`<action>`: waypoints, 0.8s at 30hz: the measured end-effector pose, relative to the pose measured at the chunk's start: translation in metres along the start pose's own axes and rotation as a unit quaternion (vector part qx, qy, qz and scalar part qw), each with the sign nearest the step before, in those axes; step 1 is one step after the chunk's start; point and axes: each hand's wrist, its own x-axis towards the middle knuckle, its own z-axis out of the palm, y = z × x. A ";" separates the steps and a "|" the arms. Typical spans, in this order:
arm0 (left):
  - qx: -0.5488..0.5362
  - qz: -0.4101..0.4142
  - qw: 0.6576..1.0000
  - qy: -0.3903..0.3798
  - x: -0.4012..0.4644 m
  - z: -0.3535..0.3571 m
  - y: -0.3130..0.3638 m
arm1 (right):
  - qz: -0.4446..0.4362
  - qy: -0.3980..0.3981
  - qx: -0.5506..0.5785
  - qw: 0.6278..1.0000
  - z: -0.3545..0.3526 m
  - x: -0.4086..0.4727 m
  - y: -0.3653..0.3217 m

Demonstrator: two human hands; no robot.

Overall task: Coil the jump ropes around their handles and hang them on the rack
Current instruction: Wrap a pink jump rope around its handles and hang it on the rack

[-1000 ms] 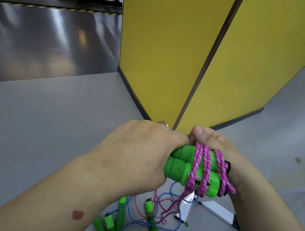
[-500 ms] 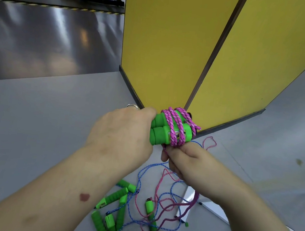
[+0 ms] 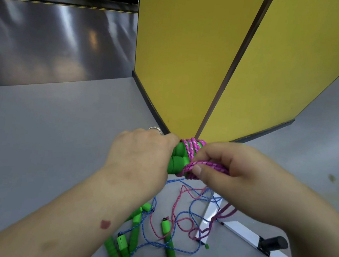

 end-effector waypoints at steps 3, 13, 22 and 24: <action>0.006 0.040 0.999 0.009 -0.001 0.000 0.004 | -0.022 0.050 0.023 0.998 -0.005 0.004 0.009; -0.044 0.118 0.992 -0.022 -0.005 -0.006 0.009 | -0.004 0.112 0.143 0.983 -0.003 0.016 0.032; -0.057 0.121 0.989 0.057 -0.005 -0.002 0.015 | 0.083 0.015 0.292 0.953 0.004 0.019 0.043; -0.061 0.118 0.988 0.075 -0.006 -0.001 0.015 | 0.103 -0.001 0.307 0.946 0.005 0.018 0.040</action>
